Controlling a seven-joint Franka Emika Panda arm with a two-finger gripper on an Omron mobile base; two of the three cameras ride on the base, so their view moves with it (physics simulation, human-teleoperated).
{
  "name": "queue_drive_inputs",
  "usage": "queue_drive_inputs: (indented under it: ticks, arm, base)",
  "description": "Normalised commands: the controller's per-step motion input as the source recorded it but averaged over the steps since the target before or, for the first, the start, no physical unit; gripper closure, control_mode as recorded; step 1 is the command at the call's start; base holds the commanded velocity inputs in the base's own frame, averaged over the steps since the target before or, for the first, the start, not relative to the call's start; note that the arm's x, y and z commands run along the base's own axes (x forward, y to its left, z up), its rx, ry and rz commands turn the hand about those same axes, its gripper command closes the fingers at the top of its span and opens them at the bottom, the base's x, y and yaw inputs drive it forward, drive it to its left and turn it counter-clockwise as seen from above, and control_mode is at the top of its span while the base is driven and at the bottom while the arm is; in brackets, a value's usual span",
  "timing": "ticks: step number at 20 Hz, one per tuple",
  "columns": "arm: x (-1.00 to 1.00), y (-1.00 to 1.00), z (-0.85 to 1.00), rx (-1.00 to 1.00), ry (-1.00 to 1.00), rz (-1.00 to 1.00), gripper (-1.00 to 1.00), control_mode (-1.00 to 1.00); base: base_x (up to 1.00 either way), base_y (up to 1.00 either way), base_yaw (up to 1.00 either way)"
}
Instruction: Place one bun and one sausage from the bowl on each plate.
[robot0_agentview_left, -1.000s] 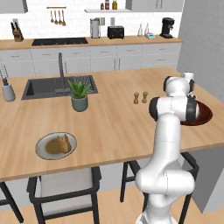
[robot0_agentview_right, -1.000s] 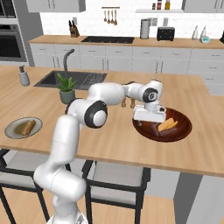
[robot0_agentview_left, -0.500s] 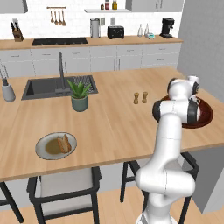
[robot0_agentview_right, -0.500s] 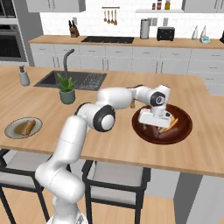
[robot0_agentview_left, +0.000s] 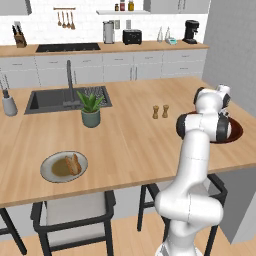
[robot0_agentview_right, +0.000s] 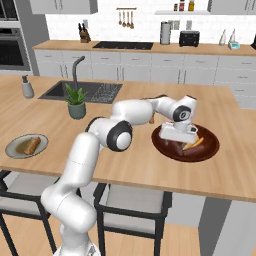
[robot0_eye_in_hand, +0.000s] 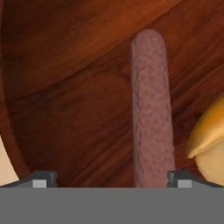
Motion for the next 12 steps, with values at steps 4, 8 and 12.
queue_drive_inputs:
  ticks: [4,8,12]
  arm:
    - [0.38,0.0,-0.41,0.01,-0.16,0.03,-1.0,-1.0]
    - [0.28,0.0,-0.5,0.0,-0.06,0.0,-1.0,-1.0]
    - [0.24,-0.1,-0.29,0.0,-0.08,0.0,-1.0,-1.0]
  base:
    - [0.0,0.0,0.0]
    - [0.0,0.0,0.0]
    - [0.0,0.0,0.0]
